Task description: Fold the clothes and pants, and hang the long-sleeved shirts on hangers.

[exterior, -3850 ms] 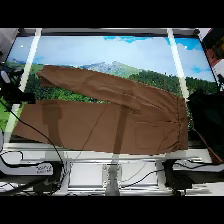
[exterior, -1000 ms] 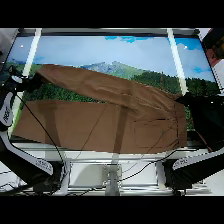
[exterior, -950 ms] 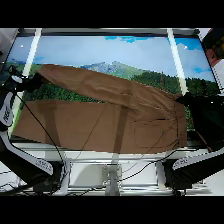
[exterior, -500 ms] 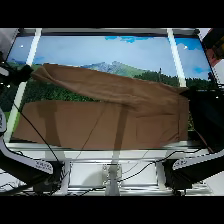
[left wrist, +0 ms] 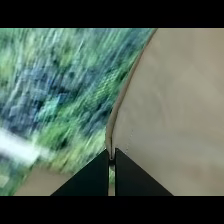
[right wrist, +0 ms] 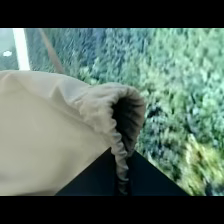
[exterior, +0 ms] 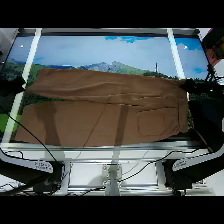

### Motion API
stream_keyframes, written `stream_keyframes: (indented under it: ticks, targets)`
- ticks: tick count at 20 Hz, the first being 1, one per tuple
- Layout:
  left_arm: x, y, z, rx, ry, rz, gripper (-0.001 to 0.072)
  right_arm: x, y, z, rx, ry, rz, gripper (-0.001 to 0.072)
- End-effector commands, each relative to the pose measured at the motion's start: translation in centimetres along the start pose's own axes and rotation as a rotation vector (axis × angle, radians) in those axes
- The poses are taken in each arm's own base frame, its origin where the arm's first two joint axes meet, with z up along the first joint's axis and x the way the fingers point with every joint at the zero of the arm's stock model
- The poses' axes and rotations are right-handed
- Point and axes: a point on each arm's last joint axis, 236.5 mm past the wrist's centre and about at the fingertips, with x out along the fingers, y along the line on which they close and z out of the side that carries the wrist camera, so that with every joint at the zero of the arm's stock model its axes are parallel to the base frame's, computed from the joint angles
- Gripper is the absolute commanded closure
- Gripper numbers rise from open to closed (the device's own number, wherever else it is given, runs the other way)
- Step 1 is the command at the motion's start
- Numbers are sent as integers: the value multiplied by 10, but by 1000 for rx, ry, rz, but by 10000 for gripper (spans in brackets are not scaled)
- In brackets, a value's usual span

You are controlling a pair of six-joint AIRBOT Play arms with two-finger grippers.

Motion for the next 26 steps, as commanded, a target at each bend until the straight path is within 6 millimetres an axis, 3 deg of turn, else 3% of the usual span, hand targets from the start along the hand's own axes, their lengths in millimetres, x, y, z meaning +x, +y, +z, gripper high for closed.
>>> stream_keyframes:
  ticks: [1, 3, 7, 8, 9, 10, 13, 15, 16, 18, 19, 21, 23, 26]
  targets:
    - [17, 23, -39, -17, 121, 78, 688, 8, -2, 21, -4, -84, -73, 669]
    - [28, 24, -36, -19, 81, 75, 687, 8, -6, 31, 28, -127, -96, 669]
    - [32, 9, -15, -21, -9, 37, 685, 7, -9, 37, 44, -153, -109, 666]
    - [32, 8, -15, -17, -12, 37, 669, 7, -8, 35, 44, -147, -106, 548]
    - [31, 8, -15, -16, -11, 37, 341, 7, -7, 34, 44, -140, -102, 251]
    - [30, 8, -14, -18, -13, 36, -8, 7, -4, 32, 42, -126, -92, 101]
    - [14, 5, -8, 53, -44, 35, 8, -7, 9, 25, -40, -32, -82, 108]
    - [-10, 5, -1, 63, -86, 39, 16, -35, 9, 28, -98, 15, -150, 191]
    - [-26, 4, 0, 69, -100, 42, 144, -55, 7, 33, -122, 26, -206, 238]
    - [-59, 5, -9, 117, -96, 67, 637, -104, 10, 38, -133, 29, -318, 378]
    - [-74, 5, -16, 159, -84, 77, 684, -129, 15, 37, -154, 29, -359, 460]
    - [-104, 2, -23, 210, -102, 81, 685, -179, 30, 26, -198, 35, -423, 666]
    - [-128, -1, -28, 252, -149, 85, 685, -224, 34, 8, -204, 37, -517, 669]
    - [-140, 8, -67, 282, -141, 95, 685, -265, 30, -42, -139, 26, -556, 670]
